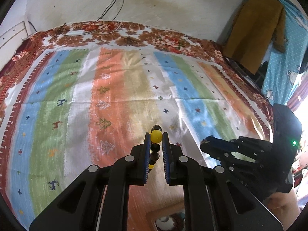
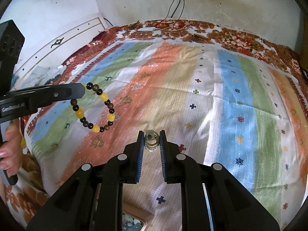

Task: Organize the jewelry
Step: 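Carry the bracelet in the left tool while the right tool carries the gold ring to the tin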

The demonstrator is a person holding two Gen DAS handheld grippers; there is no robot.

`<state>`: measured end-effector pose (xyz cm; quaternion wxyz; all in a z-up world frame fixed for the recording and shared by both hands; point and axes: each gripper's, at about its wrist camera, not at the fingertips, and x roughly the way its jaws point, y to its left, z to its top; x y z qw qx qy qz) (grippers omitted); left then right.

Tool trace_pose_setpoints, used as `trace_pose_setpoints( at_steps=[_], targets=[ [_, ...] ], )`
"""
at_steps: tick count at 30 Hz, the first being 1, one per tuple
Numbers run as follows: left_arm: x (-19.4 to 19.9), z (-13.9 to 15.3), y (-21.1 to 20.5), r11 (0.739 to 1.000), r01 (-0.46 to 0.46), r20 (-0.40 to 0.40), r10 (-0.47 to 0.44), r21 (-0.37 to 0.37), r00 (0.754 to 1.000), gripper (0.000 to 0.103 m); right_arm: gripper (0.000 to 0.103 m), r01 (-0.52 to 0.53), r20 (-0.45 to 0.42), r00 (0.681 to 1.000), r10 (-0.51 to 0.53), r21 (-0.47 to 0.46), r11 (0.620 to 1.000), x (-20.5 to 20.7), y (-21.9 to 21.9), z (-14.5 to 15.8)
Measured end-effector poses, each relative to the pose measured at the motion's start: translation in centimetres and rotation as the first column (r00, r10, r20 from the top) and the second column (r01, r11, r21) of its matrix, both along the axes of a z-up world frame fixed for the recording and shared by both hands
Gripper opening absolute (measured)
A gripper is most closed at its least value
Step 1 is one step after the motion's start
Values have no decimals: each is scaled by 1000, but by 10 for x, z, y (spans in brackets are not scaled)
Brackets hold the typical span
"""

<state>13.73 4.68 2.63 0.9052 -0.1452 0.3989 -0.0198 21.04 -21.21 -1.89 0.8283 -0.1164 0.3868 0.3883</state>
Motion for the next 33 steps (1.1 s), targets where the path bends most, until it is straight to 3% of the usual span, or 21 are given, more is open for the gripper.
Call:
trace_pose_setpoints(
  at_steps=[33],
  targets=[
    [-76,1,-37,994,103,81,-101,-23,992,11,17,-28,31,999,26,58,998,-51,-32,3]
  ],
)
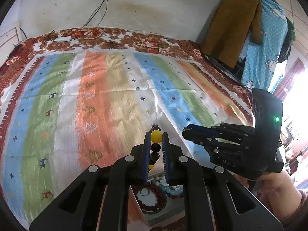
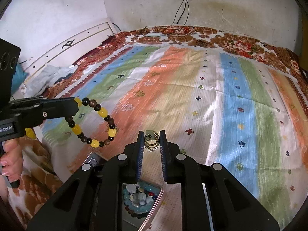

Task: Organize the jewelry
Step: 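Carry the bracelet in the left tool while the right tool carries the gold ring to the tin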

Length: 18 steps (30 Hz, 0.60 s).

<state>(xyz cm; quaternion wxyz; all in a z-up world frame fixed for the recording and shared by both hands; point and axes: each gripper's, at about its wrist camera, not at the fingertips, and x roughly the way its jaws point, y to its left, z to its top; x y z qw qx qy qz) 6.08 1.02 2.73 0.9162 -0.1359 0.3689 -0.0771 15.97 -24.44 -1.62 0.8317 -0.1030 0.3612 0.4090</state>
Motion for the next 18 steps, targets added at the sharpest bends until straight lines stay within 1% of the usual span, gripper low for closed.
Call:
trace_pose_setpoints(
  at_steps=[4,7,10,18],
  targets=[
    [-9,-2,-4,1000,2,5,-2,2,1000,12,17,-11,15,1000,11,7,1000,-10,-3,1],
    [-15,-6,-6,1000,-5,0,5,5,1000,11,17,-10,11,1000,10,2,1000,-15,-5,-1],
    [-21,-8,-10,1000,-10,-2,10,23,1000,11,17,-12,8,1000,12,0,1000,-19,-7,-3],
    [-37,-10,-20,999,-2,7,2,35,1000,12,17,-48,-2,999,48,11,999,-34,-10,-3]
  ],
)
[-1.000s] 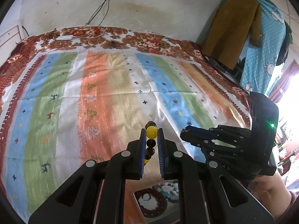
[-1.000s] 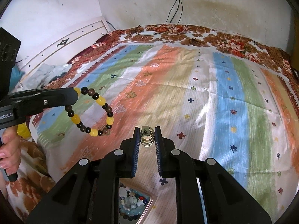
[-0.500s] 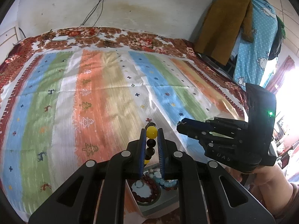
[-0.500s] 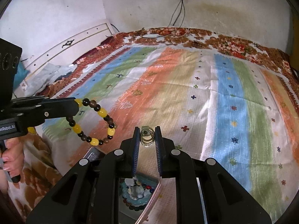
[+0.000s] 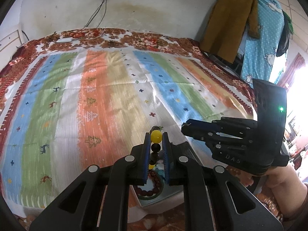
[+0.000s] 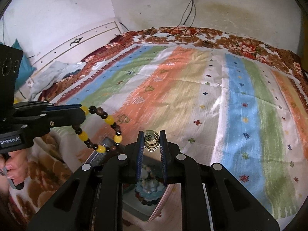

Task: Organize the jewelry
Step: 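Carry the bracelet in the left tool while the right tool carries the gold ring to the tin, then open the left tool over the tin while the right tool releases the gold ring into it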

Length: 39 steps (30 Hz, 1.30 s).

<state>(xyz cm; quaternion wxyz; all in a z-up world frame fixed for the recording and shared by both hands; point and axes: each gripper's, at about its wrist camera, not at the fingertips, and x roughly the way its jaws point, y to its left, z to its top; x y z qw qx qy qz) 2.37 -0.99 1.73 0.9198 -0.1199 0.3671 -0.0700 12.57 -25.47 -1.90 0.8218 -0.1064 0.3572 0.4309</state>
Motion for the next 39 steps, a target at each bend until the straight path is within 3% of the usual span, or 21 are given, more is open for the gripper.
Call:
trace_pose_setpoints(
  at_steps=[12,14,15,16,21,24,31,34,39],
  targets=[
    [-20,-9,-11,1000,9,-27,-9,4,1000,12,17,-51,-26,998,51,13,999,-20,-5,-3],
    [-21,-12,-8,1000,-3,-48,3,-7,999,34,24,-69,-24,997,69,5,998,-24,-4,-4],
    [-23,-12,-5,1000,-16,-46,15,-10,999,36,38,-68,-17,998,68,0,998,-26,-3,-4],
    [-26,-13,-2,1000,-31,-46,31,-3,998,36,41,-62,-6,998,62,-1,998,-28,-5,-3],
    [-36,-15,7,998,-64,-53,64,-1,997,36,43,-31,7,1000,31,24,999,-31,-14,1],
    [-39,-14,7,998,-64,-48,64,1,997,36,49,-6,18,1000,5,38,999,-34,-21,4],
    [-48,-13,2,998,-54,-38,55,29,998,48,69,84,39,995,-88,95,992,-41,-46,12],
    [-52,-15,0,998,-51,-43,52,40,998,50,75,112,39,992,-117,105,988,-42,-53,14],
    [-57,-17,-6,997,-42,-50,45,70,998,62,82,117,32,992,-120,95,989,-47,-57,13]
  ],
)
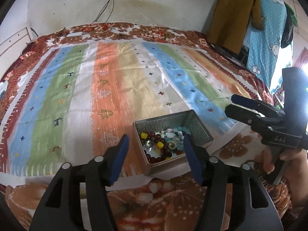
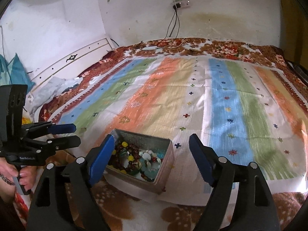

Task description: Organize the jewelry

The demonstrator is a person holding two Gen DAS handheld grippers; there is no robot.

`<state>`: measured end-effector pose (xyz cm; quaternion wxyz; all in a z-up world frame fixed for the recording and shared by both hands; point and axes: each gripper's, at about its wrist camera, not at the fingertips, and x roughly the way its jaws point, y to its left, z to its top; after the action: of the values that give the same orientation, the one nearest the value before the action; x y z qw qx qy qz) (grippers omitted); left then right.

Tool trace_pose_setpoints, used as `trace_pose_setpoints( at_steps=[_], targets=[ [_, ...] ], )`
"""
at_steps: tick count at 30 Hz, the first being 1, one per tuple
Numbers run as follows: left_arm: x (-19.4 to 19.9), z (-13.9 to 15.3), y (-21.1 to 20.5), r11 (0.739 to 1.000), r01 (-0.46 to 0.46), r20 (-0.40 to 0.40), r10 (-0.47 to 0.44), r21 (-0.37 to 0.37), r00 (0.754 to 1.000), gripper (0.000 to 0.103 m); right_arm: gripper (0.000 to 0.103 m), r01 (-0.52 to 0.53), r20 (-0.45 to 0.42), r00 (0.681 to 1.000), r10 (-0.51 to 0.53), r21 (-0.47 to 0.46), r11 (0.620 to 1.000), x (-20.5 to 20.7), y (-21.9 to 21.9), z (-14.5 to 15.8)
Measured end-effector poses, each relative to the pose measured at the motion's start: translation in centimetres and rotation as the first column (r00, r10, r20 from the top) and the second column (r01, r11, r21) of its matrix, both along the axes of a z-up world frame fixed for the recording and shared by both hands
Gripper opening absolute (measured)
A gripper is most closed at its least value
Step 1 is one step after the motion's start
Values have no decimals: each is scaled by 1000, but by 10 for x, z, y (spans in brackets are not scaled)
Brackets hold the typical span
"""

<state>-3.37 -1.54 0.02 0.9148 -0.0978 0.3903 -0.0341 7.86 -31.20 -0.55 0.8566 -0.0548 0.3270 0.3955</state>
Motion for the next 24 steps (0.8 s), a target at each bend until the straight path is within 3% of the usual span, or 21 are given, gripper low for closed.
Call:
trace_pose_setpoints(
  at_steps=[11,24],
  targets=[
    [-12,1,-11,996,-20,44,17,83,999,95,92,-16,-3,1000,16,4,1000,-22,-17,0],
    [-17,2,-18,991,-16,91,4,132,996,97,96,28,34,999,-28,-25,999,-34,-23,-3]
  ],
)
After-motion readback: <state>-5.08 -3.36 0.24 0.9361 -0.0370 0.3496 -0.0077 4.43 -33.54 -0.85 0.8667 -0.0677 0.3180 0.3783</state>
